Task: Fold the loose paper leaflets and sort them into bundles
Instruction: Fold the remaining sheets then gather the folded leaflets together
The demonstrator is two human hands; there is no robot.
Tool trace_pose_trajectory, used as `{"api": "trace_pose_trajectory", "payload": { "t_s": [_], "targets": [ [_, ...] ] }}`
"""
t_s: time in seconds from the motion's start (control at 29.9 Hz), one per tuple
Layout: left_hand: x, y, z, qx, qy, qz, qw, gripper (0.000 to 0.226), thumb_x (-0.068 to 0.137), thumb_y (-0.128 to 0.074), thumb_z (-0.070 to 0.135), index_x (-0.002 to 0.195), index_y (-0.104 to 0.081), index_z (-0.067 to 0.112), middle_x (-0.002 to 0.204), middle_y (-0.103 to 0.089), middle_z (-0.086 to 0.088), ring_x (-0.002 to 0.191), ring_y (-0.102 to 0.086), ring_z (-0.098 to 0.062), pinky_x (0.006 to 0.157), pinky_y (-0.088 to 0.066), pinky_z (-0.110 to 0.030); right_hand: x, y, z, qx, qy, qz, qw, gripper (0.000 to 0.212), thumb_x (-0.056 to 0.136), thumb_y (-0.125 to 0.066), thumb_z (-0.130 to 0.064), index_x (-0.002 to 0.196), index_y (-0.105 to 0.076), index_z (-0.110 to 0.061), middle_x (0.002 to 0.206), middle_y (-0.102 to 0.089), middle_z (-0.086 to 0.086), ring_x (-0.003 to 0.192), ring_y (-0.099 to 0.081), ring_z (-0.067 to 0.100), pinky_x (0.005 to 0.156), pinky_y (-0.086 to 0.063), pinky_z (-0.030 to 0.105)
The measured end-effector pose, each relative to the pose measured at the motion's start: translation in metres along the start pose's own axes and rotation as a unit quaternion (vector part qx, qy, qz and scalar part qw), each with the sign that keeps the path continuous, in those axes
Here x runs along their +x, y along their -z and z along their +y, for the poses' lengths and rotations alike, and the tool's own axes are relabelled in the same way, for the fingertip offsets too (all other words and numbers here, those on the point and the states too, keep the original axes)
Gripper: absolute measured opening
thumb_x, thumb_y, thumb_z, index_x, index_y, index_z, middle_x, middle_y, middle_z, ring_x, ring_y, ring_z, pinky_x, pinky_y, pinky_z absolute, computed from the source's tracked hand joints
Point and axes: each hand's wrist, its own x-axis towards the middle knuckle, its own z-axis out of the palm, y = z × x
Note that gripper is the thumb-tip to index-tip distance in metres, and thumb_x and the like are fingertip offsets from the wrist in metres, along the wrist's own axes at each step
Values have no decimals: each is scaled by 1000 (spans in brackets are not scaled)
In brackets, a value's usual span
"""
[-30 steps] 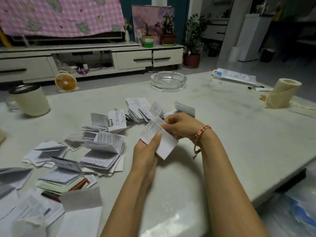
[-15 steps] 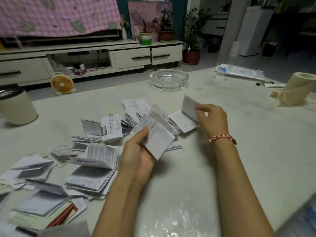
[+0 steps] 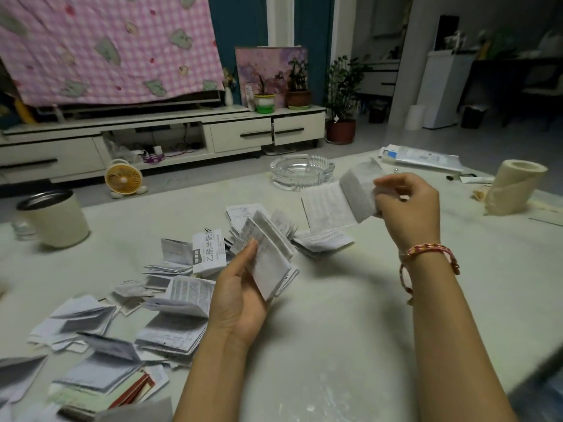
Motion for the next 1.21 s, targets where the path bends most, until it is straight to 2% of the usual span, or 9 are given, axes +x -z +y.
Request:
{"api": "trace_pose_trajectory", "payload": {
  "t_s": [0.17, 0.37, 0.5, 0.64, 0.77, 0.87, 0.97, 1.1, 1.21],
  "targets": [
    [-1, -4, -1, 10, 21, -13, 1000, 25, 69, -60, 17, 88, -74, 10, 103, -70, -13, 98, -63, -27, 89, -49, -46, -21, -3, -2, 142, -147, -132, 970, 36, 81, -44, 19, 80, -61, -13, 90, -58, 5, 76, -59, 19, 55, -57, 21],
    [6, 2, -19, 91, -33, 5, 995, 36, 82, -55, 13, 116, -58, 1, 106, -68, -15, 90, -66, -22, 88, -52, -39, -77, -27, 0, 154, -243, -296, 911, 26, 81, -48, 18, 77, -61, -4, 73, -60, 10, 60, -58, 17, 53, -56, 27],
    [3, 12, -27, 296, -169, 61, 938, 30, 89, -56, 2, 117, -54, 14, 115, -65, -11, 88, -67, -10, 79, -55, -25, -85, -26, 3, 105, -231, -306, 918, 23, 97, -46, -28, 99, -63, -12, 87, -64, 4, 73, -61, 14, 59, -53, 23],
    [-3, 15, -37, 397, -218, 21, 891, 55, 91, -56, 4, 135, -33, 27, 135, -52, -7, 117, -56, -17, 102, -44, -35, -87, -20, 14, 39, -120, -302, 945, 33, 86, -60, -7, 111, -46, -24, 97, -60, 2, 86, -59, 11, 71, -51, 18],
    [-5, 10, -53, 462, -235, -46, 854, 52, 86, -56, 21, 133, -33, 27, 129, -53, 5, 114, -56, -5, 97, -45, -24, -97, -6, 27, -4, -19, -284, 958, 50, 84, -51, 5, 114, -46, -34, 108, -63, -2, 92, -60, 12, 84, -52, 33],
    [-5, 6, -59, 495, -248, -80, 829, 57, 87, -55, 5, 134, -32, 29, 134, -40, 21, 120, -41, 15, 100, -34, -8, -101, 3, 37, -34, -2, -273, 961, 64, 84, -45, 9, 133, -39, -32, 126, -56, -1, 110, -57, 17, 97, -47, 37],
    [-7, 8, -66, 538, -252, -86, 799, 43, 78, -50, 13, 117, -48, 31, 126, -53, 10, 118, -46, 5, 104, -35, -16, -103, 5, 46, -57, 2, -276, 960, 57, 85, -48, 4, 127, -40, -34, 130, -53, -4, 116, -53, 15, 101, -42, 33],
    [-11, 8, -71, 515, -256, -63, 816, 44, 84, -56, -1, 116, -48, 28, 119, -54, 15, 107, -50, 11, 95, -38, -9, -106, 2, 52, -45, -31, -252, 966, 43, 88, -56, -8, 115, -38, -36, 104, -62, -1, 92, -61, 14, 83, -47, 23],
    [-6, 8, -68, 462, -231, -23, 856, 40, 82, -59, -11, 106, -55, 21, 108, -62, 8, 96, -61, -1, 85, -49, -20, -104, -1, 53, -10, -80, -236, 968, 47, 85, -61, -7, 117, -35, -32, 98, -65, 3, 89, -64, 18, 84, -51, 30]
  ]
}}
